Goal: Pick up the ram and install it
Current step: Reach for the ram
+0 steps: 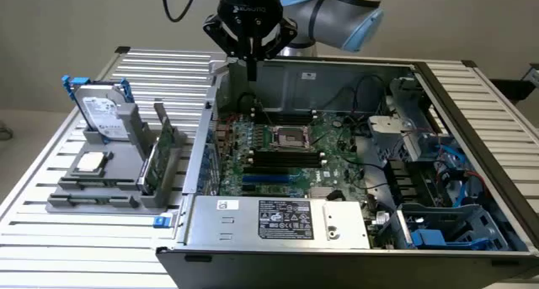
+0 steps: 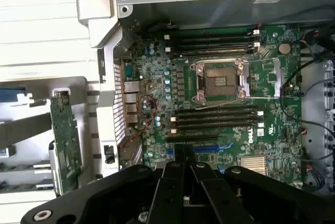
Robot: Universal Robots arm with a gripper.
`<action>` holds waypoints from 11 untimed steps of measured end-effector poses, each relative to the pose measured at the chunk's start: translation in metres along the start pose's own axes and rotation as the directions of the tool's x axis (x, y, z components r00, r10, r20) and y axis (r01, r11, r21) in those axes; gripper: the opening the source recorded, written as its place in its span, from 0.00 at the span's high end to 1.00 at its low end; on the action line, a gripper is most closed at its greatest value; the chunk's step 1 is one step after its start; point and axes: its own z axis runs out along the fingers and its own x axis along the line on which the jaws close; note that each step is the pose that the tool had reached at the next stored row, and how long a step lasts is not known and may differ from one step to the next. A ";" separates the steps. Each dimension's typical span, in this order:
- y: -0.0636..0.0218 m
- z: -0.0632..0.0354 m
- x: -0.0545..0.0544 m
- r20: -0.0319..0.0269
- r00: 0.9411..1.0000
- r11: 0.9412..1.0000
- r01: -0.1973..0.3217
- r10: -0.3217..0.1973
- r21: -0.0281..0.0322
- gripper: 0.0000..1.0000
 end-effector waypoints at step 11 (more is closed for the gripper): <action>-0.0007 -0.0002 0.008 -0.003 1.000 1.000 -0.002 0.002 0.001 0.89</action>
